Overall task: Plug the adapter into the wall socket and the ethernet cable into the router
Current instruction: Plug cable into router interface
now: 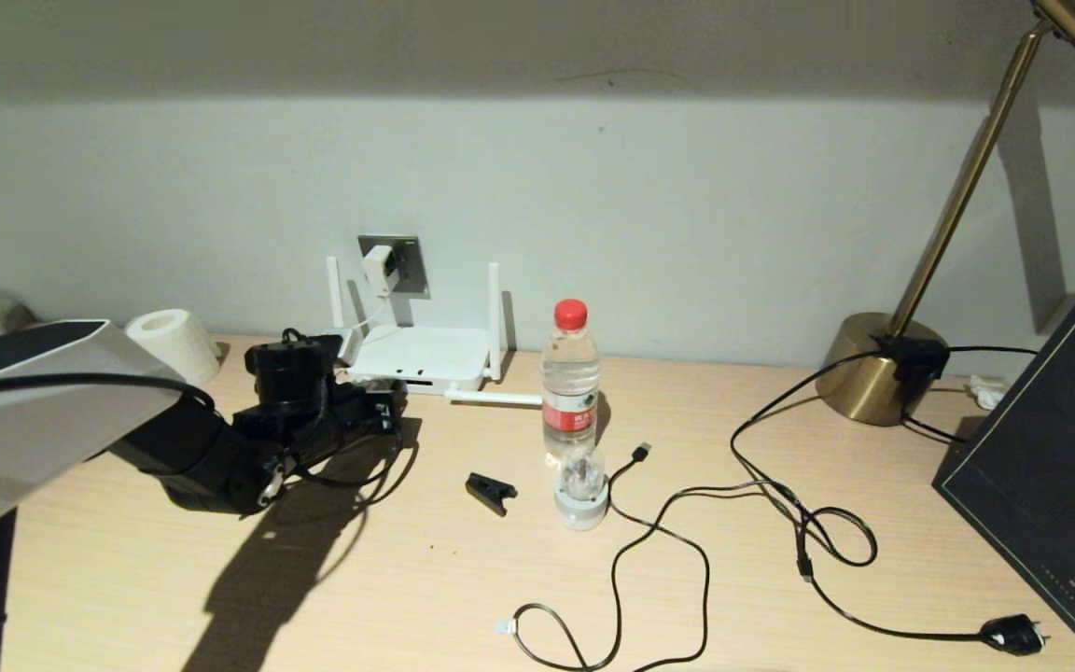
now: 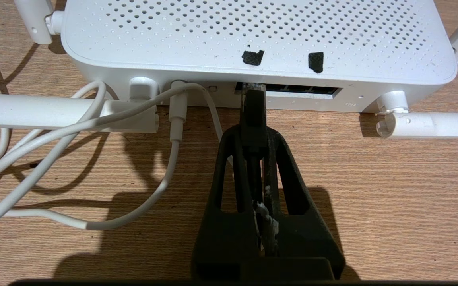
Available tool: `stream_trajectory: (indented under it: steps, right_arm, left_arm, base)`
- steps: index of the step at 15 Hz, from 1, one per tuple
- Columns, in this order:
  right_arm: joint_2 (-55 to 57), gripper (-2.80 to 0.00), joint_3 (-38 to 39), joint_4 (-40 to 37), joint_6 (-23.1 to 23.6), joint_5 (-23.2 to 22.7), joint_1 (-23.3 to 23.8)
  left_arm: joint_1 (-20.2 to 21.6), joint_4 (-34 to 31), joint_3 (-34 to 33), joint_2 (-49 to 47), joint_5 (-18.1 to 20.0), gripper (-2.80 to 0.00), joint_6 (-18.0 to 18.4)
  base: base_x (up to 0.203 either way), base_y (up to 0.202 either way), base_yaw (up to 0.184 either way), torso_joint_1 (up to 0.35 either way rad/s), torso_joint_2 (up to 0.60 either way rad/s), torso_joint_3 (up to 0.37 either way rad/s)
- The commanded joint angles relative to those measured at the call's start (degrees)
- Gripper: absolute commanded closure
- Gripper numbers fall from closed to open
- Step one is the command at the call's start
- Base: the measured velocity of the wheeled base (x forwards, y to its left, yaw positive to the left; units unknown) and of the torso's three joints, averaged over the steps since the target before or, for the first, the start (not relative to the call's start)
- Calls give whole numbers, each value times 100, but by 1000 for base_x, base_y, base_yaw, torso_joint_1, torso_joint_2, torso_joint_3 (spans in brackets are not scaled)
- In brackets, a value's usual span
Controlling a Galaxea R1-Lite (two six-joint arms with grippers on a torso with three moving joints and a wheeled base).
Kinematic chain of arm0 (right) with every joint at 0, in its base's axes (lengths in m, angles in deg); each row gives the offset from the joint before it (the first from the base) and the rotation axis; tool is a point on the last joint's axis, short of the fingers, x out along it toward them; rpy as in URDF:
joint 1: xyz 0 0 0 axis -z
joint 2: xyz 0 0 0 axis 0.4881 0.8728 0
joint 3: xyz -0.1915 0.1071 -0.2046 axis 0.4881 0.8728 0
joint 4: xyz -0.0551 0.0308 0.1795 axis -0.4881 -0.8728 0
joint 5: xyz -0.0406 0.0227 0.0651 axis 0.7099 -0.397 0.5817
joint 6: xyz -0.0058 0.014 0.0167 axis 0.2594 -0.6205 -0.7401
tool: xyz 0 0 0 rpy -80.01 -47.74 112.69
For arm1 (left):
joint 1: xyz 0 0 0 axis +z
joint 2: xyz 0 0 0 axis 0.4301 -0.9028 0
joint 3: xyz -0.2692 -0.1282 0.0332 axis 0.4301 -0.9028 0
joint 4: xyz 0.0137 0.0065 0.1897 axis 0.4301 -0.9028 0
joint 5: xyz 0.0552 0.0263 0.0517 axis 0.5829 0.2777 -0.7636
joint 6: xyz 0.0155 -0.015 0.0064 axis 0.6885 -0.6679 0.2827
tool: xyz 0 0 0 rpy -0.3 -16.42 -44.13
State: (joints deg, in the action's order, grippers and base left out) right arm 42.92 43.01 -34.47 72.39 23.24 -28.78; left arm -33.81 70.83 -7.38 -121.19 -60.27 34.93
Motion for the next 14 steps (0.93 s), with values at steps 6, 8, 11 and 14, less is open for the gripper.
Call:
stream_trajectory:
  steps: [6,8,11,14]
  right_arm:
    - [7,0,193,7,3,4,0]
    - [7,0,193,9,3,3,0]
    - [7,0,193,9,3,4,0]
    - [7,0,193,6,3,1,0]
  left_arm:
    - [-1,-20,190,-34,1,0,-3]
    - [-10,-20,199,-38,1,0,-3]
    - [-10,-20,199,-69,1,0,-3]
    - [-1,-11,164,-61,1,0,-12]
  base:
    - [0,0,0,0,0,0]
    - [0,0,0,0,0,0]
    - [0,0,0,0,0,0]
    - [0,0,0,0,0,0]
